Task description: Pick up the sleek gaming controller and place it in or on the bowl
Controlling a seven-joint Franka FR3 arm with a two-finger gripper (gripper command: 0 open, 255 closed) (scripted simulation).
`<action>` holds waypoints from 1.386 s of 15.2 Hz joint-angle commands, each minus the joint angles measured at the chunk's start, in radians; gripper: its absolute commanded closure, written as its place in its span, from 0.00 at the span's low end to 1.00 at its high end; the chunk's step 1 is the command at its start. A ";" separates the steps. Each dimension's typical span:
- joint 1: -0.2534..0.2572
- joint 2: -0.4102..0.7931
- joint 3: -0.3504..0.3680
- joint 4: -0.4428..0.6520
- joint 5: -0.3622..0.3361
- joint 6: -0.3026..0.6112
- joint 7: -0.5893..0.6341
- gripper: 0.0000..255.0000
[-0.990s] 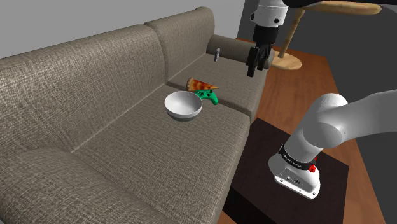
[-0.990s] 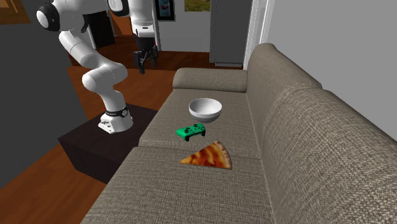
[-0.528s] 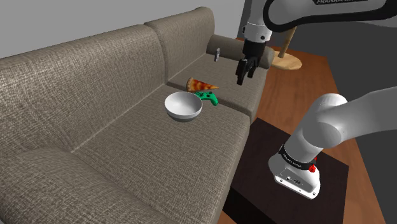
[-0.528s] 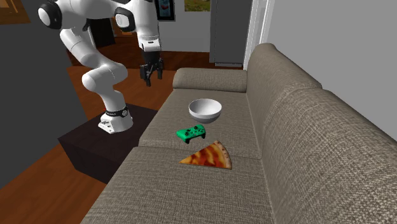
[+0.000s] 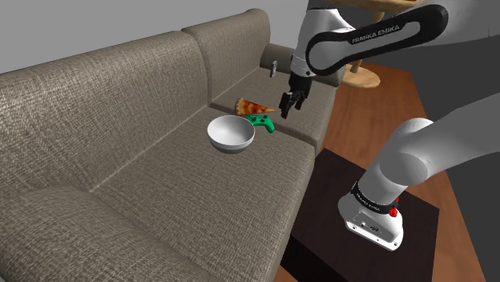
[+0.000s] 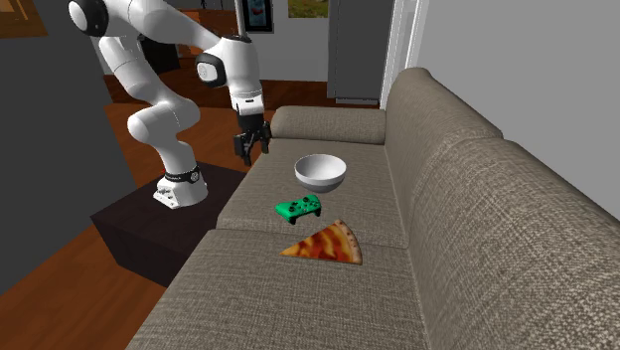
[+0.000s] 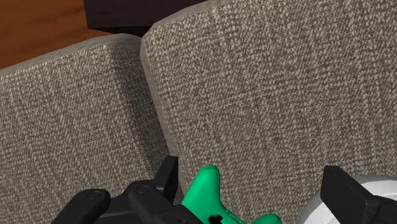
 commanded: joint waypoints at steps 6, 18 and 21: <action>-0.037 0.266 0.001 0.004 -0.039 0.344 0.034 0.00; -0.057 0.486 0.000 0.023 -0.075 0.571 0.062 0.00; -0.057 0.486 0.000 0.023 -0.075 0.570 0.062 0.00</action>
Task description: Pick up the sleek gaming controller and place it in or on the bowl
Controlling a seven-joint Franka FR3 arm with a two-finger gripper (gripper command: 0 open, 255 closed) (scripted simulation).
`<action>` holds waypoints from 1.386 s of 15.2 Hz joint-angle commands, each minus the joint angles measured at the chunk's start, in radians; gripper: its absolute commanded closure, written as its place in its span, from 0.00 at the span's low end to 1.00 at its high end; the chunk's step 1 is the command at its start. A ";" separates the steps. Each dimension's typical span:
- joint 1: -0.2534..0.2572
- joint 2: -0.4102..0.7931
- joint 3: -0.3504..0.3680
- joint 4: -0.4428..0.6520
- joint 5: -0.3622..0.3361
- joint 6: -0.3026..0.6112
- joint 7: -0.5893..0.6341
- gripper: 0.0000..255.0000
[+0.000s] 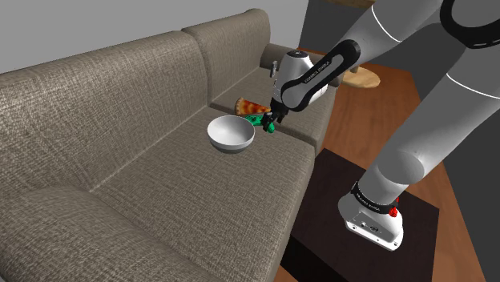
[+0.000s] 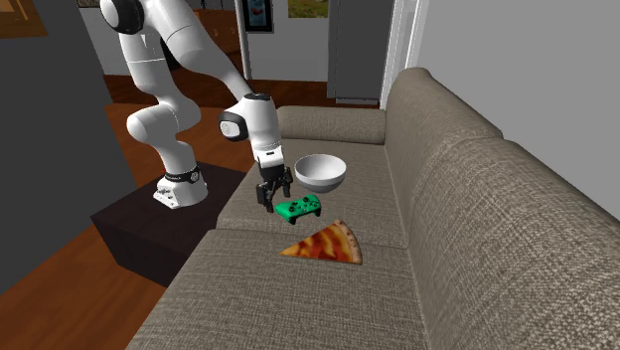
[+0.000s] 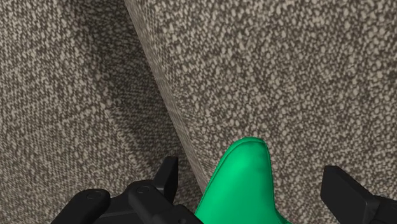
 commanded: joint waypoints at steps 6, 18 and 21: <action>0.000 0.000 0.000 0.000 0.000 0.001 0.000 1.00; 0.003 -0.066 0.000 0.014 0.010 -0.079 -0.009 1.00; 0.004 -0.102 -0.001 0.025 0.015 -0.127 -0.013 1.00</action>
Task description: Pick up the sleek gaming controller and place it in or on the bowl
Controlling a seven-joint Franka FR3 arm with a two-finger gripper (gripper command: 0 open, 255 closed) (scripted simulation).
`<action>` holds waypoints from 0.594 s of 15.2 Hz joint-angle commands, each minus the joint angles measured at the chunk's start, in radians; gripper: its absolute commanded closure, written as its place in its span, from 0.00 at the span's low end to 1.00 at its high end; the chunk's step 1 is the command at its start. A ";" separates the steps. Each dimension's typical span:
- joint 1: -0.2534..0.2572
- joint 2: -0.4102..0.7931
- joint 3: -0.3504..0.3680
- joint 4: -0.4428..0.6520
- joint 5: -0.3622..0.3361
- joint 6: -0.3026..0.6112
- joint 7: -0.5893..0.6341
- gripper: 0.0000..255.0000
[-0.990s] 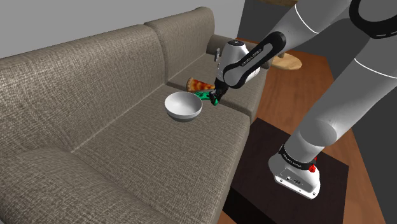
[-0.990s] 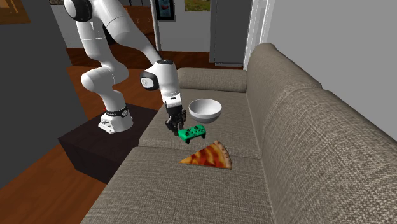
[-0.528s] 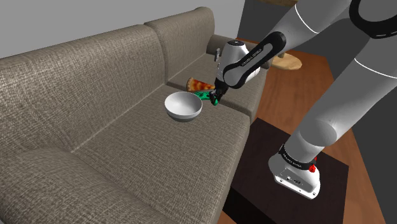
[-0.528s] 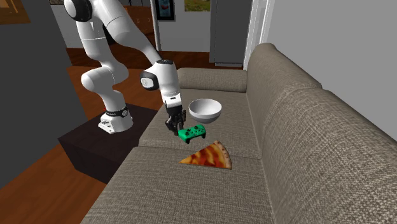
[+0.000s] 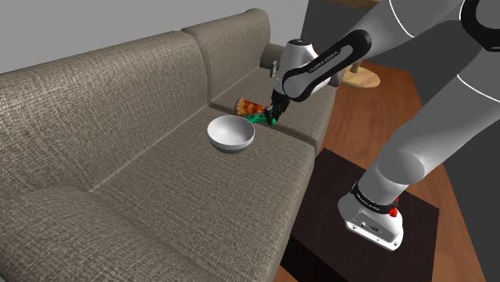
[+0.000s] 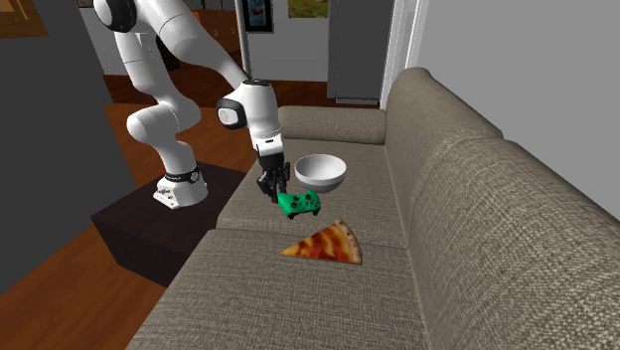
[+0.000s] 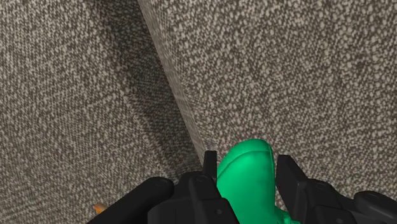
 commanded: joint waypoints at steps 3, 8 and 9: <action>0.002 -0.049 -0.001 0.017 0.006 -0.066 -0.007 1.00; 0.004 -0.100 -0.002 0.045 0.011 -0.145 -0.012 1.00; 0.004 -0.110 -0.002 0.051 0.011 -0.161 -0.012 1.00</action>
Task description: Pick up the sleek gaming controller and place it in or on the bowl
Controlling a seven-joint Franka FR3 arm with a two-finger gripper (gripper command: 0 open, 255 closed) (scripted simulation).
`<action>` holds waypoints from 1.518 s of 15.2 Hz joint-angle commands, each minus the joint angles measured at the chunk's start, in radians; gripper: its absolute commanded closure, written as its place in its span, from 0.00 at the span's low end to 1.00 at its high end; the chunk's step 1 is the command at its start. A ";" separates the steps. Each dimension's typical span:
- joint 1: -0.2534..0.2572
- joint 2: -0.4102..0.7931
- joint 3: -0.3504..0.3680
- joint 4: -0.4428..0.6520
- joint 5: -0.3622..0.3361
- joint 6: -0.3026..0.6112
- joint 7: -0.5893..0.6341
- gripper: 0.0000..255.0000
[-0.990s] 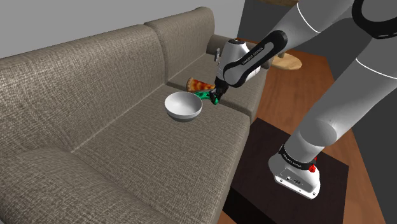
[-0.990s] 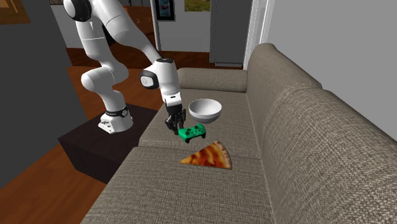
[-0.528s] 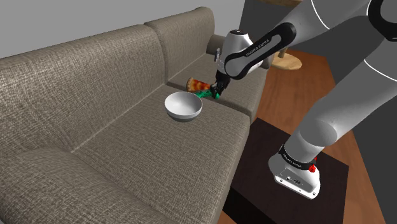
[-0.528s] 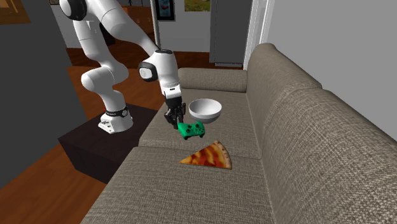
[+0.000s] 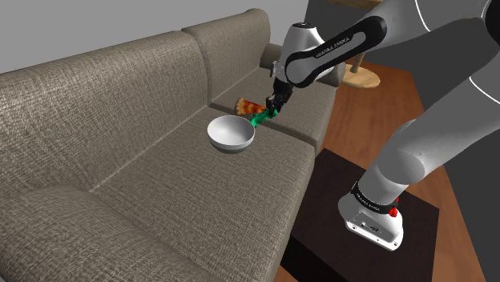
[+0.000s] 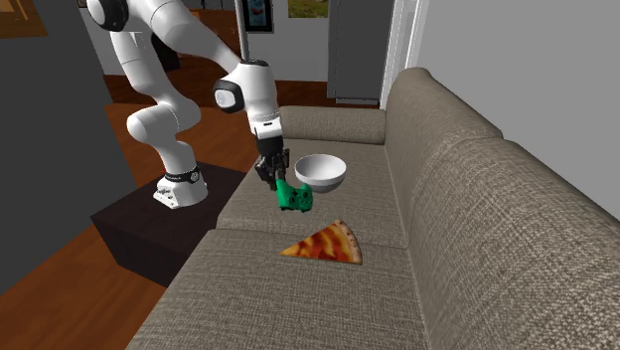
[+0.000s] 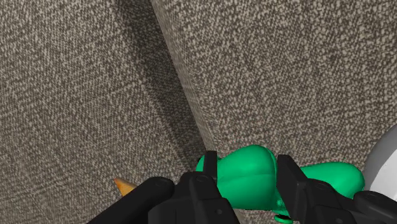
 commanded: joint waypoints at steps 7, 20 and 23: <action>0.002 -0.071 -0.001 0.056 0.006 -0.128 -0.008 1.00; 0.089 -0.098 0.118 0.124 0.024 -0.228 0.181 1.00; 0.168 -0.074 0.127 0.150 0.009 -0.236 0.277 1.00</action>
